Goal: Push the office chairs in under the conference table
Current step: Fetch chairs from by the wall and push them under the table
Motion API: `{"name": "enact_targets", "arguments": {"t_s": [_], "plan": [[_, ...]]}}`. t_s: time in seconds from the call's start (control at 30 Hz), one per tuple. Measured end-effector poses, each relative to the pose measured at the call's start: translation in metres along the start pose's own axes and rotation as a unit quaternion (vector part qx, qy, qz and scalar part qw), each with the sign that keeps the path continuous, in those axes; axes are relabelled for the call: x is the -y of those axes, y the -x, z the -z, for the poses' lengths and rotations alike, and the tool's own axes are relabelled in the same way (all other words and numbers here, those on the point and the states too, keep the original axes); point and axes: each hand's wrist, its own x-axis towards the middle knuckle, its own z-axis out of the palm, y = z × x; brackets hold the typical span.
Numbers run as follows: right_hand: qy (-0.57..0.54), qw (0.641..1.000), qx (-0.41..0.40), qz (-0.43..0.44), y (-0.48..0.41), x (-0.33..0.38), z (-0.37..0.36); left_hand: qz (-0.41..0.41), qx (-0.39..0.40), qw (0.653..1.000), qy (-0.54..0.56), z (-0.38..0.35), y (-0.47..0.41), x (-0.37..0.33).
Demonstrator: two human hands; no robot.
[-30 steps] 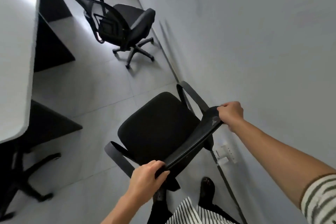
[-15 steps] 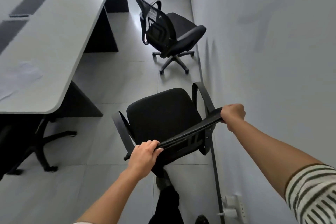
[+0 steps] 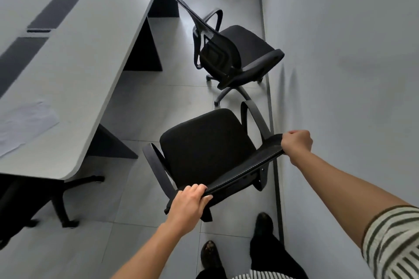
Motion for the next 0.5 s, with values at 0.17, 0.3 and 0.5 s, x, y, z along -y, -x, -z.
{"name": "enact_targets", "arguments": {"t_s": [0.17,0.3,0.5], "plan": [[0.011,0.999,0.031,0.032,-0.064,0.057,-0.015,0.015,-0.001,1.000,-0.027,0.010,-0.065,-0.021],[0.028,0.993,0.074,0.082,-0.105,0.112,-0.036,0.067,-0.003,0.998,-0.010,0.008,-0.105,-0.036],[0.049,0.986,0.112,0.112,-0.153,0.182,-0.066,0.093,-0.044,0.994,-0.041,0.029,-0.173,-0.043]]}}
